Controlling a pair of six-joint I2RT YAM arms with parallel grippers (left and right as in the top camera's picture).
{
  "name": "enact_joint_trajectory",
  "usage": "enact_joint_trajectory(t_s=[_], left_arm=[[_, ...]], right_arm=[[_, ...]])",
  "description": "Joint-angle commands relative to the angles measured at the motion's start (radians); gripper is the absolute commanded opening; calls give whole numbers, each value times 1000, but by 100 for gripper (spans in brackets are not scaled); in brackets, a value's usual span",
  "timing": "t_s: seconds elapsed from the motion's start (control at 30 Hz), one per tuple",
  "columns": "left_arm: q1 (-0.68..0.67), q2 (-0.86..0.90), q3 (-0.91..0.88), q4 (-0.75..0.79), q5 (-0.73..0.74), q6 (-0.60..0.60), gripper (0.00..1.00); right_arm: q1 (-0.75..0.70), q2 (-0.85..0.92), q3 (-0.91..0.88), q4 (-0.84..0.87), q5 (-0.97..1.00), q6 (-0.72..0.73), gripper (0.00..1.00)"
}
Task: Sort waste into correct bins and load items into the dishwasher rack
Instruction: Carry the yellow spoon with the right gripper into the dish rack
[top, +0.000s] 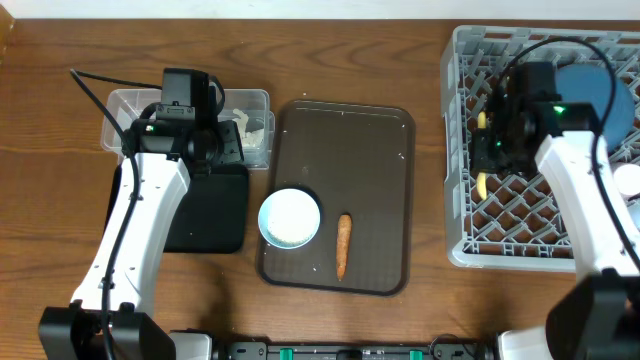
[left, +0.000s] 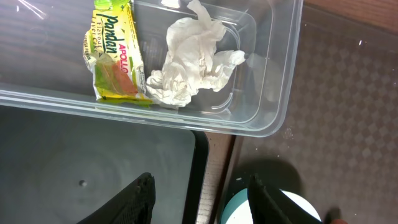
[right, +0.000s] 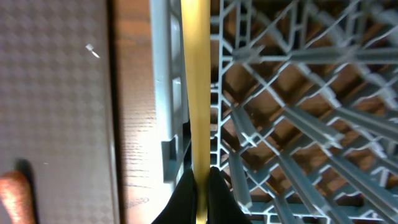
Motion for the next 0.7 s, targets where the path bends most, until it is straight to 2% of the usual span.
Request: enact_joint_trajectory(t_s=[0.0, 0.27, 0.3, 0.37, 0.4, 0.57, 0.67], left_arm=[[3, -9, 7, 0, -8, -2, 50], [3, -9, 7, 0, -8, -2, 50], [3, -9, 7, 0, -8, -2, 51], [3, -9, 7, 0, -8, -2, 50], [3, -9, 7, 0, -8, -2, 50], [3, -9, 7, 0, -4, -2, 56], [2, -9, 7, 0, 47, -2, 58]], right_arm=[[8, 51, -13, 3, -11, -17, 1], [8, 99, -13, 3, -12, -17, 2], [9, 98, -13, 2, -14, -18, 9], [9, 97, -13, 1, -19, -18, 35], [9, 97, -13, 2, -19, -18, 39], [8, 97, 16, -6, -19, -25, 41], [8, 91, 58, -12, -19, -34, 41]])
